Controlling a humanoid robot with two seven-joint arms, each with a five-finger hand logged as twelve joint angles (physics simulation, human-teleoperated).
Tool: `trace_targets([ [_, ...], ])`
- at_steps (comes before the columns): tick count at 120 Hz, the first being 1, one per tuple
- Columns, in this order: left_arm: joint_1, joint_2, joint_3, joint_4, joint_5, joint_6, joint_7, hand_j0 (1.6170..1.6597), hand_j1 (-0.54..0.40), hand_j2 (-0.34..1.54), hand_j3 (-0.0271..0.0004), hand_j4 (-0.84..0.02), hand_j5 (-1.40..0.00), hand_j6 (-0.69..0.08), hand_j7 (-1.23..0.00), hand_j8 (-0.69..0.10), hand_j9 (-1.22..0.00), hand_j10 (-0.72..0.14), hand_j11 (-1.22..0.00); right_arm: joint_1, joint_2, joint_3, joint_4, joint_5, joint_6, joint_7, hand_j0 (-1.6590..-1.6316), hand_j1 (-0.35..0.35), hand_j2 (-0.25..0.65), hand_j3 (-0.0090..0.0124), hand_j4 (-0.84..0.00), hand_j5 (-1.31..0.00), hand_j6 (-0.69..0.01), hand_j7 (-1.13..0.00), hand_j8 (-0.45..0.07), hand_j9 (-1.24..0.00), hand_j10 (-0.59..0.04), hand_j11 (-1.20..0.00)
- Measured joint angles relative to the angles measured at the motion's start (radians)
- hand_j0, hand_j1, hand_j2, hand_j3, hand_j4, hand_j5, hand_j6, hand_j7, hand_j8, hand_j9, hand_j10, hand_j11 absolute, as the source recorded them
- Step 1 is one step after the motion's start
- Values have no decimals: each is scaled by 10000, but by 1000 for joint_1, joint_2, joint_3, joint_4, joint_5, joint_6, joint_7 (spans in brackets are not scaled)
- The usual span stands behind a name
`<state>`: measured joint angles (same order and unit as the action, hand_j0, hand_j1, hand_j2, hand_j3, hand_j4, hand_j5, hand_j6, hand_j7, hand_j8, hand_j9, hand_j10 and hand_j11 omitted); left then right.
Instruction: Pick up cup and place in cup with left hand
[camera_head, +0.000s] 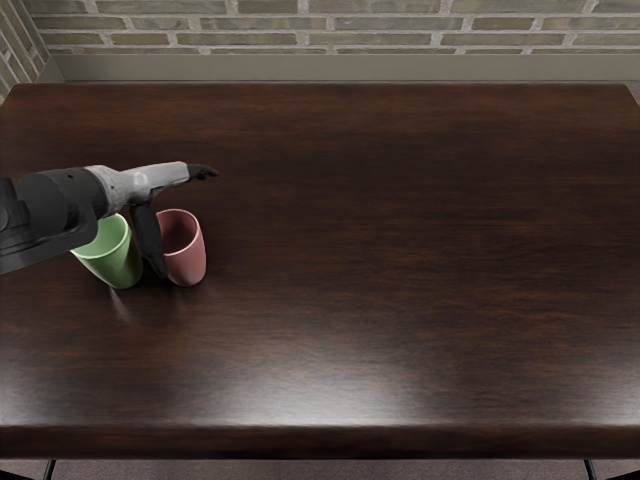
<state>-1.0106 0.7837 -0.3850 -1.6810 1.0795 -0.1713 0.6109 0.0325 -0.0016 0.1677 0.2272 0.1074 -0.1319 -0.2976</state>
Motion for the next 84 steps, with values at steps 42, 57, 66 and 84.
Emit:
trace_targets([
  [42,27,5,0,3,-1,4,0,16580,417,545,0,-2627,-3361,-2640,-3358,-2637,-3356,-2620,-3354,0,0,0,0,0,0,0,-16581,-3139,-59,0,-293,-381,-293,-381,-293,-381,-293,-381],
  [57,27,5,0,6,-2,6,0,16577,-184,383,0,-3150,-4069,-3162,-4067,-3158,-4065,-3143,-4064,0,0,0,0,0,0,0,-16581,-3139,-59,0,-294,-381,-293,-381,-293,-381,-293,-381],
  [66,33,5,0,7,-2,6,0,16567,-388,355,0,-3375,-4498,-3389,-4491,-3390,-4486,-3379,-4483,0,0,0,0,0,0,0,-16581,-3139,-60,0,-294,-381,-293,-381,-293,-381,-293,-381],
  [84,35,4,0,9,-1,5,0,16558,-511,153,0,-3781,-5065,-3792,-5059,-3733,-5053,-3786,-5050,0,0,-1,0,0,0,0,-16581,-3139,-60,0,-294,-381,-293,-381,-293,-381,-293,-381],
])
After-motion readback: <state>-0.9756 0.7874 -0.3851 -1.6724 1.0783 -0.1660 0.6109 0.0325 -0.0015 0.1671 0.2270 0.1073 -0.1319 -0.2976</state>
